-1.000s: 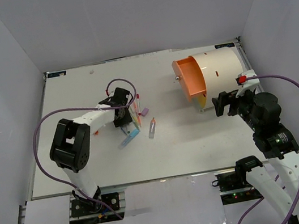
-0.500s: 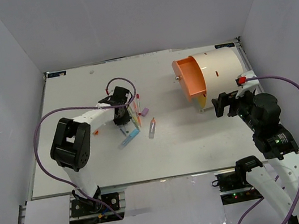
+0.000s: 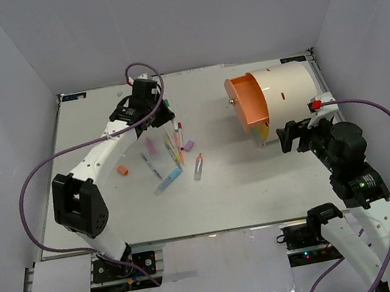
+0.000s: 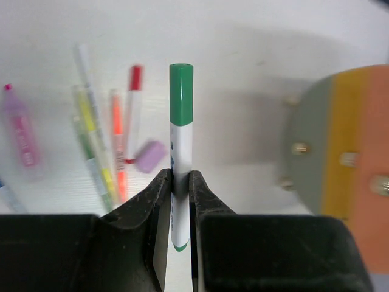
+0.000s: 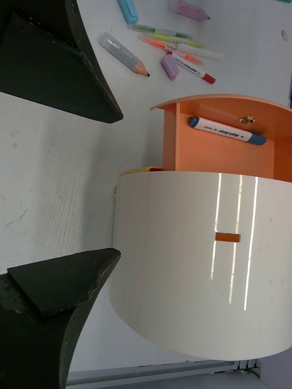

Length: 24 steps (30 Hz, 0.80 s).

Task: Sort the stationery into containers
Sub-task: Place the pen in the drawer.

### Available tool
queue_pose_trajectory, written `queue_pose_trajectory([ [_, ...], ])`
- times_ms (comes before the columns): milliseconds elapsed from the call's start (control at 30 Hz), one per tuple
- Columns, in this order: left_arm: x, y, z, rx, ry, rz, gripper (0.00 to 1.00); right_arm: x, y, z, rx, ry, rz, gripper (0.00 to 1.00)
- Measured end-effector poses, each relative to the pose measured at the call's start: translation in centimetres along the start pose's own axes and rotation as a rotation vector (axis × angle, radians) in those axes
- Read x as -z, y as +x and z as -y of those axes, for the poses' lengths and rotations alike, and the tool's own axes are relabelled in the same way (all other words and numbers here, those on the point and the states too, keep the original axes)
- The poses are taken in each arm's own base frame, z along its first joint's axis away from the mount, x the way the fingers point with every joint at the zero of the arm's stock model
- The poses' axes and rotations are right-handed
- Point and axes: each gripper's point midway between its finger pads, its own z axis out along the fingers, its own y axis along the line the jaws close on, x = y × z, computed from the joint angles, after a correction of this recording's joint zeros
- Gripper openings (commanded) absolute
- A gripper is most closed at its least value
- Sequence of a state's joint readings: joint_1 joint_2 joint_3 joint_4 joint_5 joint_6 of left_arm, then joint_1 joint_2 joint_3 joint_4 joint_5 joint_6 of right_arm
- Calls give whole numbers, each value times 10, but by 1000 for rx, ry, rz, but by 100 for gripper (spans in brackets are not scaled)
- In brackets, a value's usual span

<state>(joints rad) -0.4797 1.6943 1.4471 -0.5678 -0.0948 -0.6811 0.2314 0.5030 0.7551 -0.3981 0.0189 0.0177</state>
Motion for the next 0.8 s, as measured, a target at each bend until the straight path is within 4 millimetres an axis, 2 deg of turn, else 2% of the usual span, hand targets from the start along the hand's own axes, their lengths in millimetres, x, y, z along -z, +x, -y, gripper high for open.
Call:
queue_pose_trajectory([
  [167,62,-59,80,100,289,114,11,0,0,0,0,0,0,90],
  [267,90,-73,122,133,430,138,11,0,0,0,0,0,0,90],
  [400,112,-65,178,157,572,116,11,1,-1,0,0,0,7,90],
  [567,114,-37,238,169,686,58,12,3,-3,0,1,0,16,90],
  [700,99,-18,263,176,707,23,16,6,-6,0,2,0,29,90],
  [800,85,-9,269,182,690,14,20,8,-7,0,2,0,38,90],
])
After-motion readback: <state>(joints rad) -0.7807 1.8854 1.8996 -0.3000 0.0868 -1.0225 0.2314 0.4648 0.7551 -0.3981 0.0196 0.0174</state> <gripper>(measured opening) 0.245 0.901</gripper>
